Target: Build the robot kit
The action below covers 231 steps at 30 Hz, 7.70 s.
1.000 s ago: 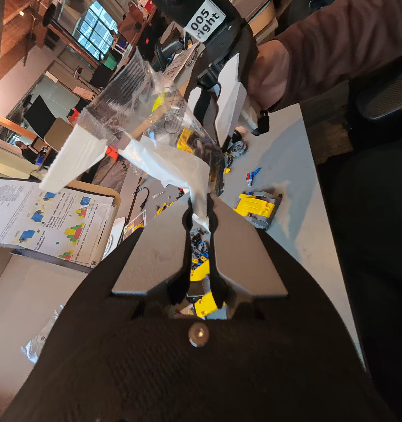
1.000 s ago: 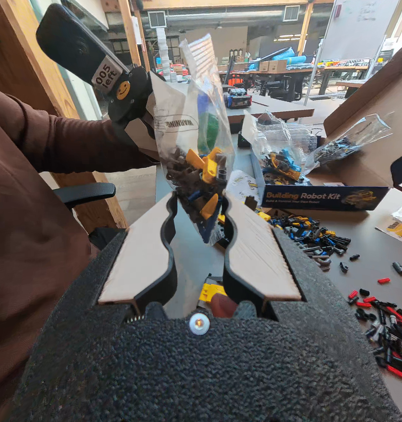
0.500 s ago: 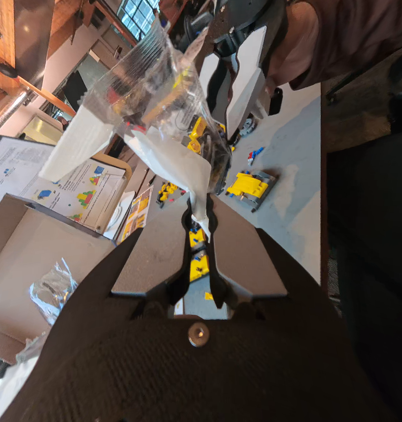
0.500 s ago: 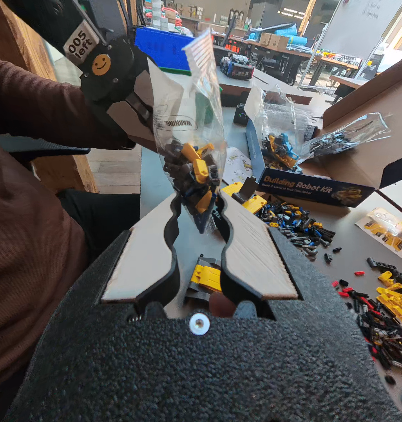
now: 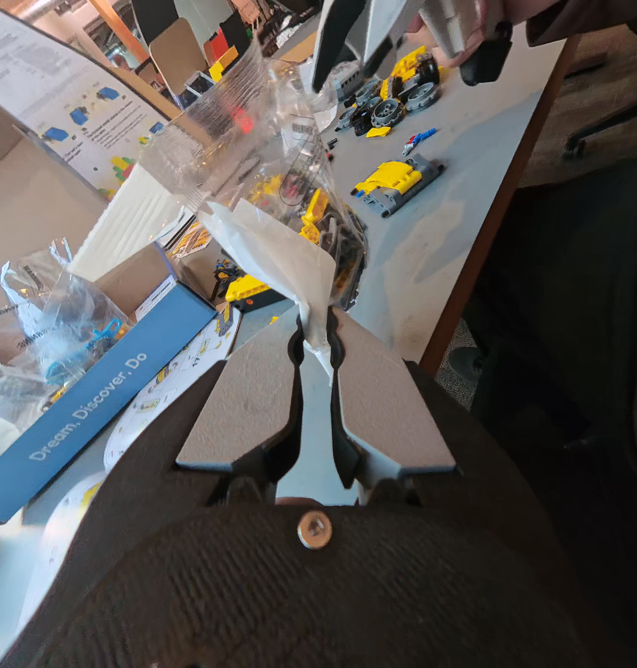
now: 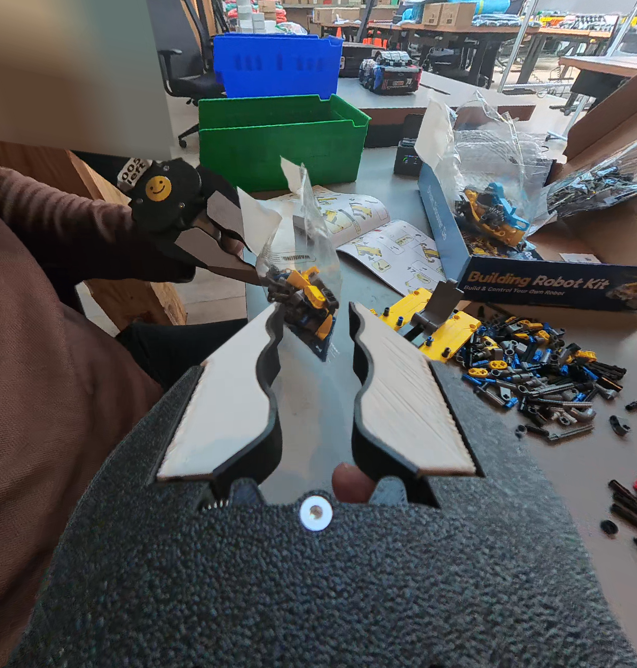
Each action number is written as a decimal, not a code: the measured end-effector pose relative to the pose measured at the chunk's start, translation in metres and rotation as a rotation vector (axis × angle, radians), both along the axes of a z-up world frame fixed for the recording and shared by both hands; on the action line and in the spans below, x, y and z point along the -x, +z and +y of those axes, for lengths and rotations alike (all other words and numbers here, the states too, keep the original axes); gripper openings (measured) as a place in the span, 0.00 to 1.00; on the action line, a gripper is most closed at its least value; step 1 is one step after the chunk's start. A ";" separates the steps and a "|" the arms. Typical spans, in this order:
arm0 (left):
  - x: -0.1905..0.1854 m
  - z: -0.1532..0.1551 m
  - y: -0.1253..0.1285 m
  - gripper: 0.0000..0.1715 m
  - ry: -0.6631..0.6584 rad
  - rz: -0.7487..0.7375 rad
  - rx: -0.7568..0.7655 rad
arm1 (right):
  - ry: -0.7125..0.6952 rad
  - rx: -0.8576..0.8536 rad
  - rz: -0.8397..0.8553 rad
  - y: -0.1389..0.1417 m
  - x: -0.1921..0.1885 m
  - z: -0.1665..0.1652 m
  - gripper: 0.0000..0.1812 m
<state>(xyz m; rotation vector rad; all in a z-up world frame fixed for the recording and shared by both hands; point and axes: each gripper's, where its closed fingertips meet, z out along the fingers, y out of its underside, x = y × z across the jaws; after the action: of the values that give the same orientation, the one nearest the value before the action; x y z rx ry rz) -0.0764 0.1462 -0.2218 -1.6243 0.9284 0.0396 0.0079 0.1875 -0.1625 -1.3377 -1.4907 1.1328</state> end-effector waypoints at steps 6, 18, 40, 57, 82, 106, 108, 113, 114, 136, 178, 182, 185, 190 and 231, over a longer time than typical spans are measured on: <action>0.021 -0.001 0.006 0.04 0.046 -0.072 -0.044 | -0.050 0.071 -0.039 -0.011 0.014 0.001 0.20; 0.059 -0.005 -0.002 0.04 0.193 -0.010 -0.089 | 0.032 0.092 0.010 0.038 0.072 -0.011 0.20; 0.031 -0.003 -0.020 0.03 0.142 0.373 -0.191 | -0.025 -0.336 -0.639 -0.052 0.092 -0.018 0.08; 0.025 0.000 -0.028 0.03 0.133 0.536 -0.242 | -0.076 -0.379 -0.659 -0.071 0.104 -0.010 0.07; 0.036 0.006 -0.028 0.03 0.189 0.346 -0.155 | -0.084 -0.125 -0.248 -0.018 0.097 -0.017 0.02; 0.040 0.016 -0.028 0.03 0.232 0.282 -0.115 | -0.387 -0.076 -0.769 -0.103 -0.115 0.117 0.02; 0.039 0.016 -0.028 0.03 0.233 0.287 -0.116 | -0.368 -0.048 -0.807 -0.110 -0.116 0.116 0.03; 0.039 0.016 -0.028 0.03 0.230 0.277 -0.112 | -0.351 -0.012 -0.858 -0.117 -0.120 0.116 0.06; 0.039 0.016 -0.028 0.03 0.230 0.277 -0.112 | -0.353 -0.016 -0.857 -0.115 -0.121 0.116 0.06; 0.038 0.009 -0.030 0.03 0.190 0.368 -0.159 | -0.078 -0.355 -0.609 -0.057 0.083 -0.007 0.00; 0.060 -0.002 -0.025 0.10 0.169 -0.181 0.091 | 0.094 -0.074 -0.424 -0.054 0.122 -0.045 0.00; 0.065 -0.001 -0.026 0.14 0.187 -0.185 0.104 | 0.100 -0.041 -0.421 -0.053 0.119 -0.043 0.00; 0.069 -0.002 -0.027 0.14 0.201 -0.208 0.127 | 0.100 -0.049 -0.411 -0.050 0.119 -0.043 0.00; 0.071 0.001 -0.029 0.10 0.213 -0.242 0.162 | 0.104 -0.056 -0.422 -0.051 0.123 -0.043 0.00; 0.066 -0.001 -0.029 0.03 0.181 -0.322 0.198 | -0.039 -0.240 -0.675 -0.086 0.144 -0.032 0.18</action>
<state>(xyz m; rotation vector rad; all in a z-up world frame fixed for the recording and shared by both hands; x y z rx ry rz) -0.1424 0.1451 -0.2504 -1.8283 0.5498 -0.1899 -0.1365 0.1551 -0.2487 -1.6509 -1.9836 0.4560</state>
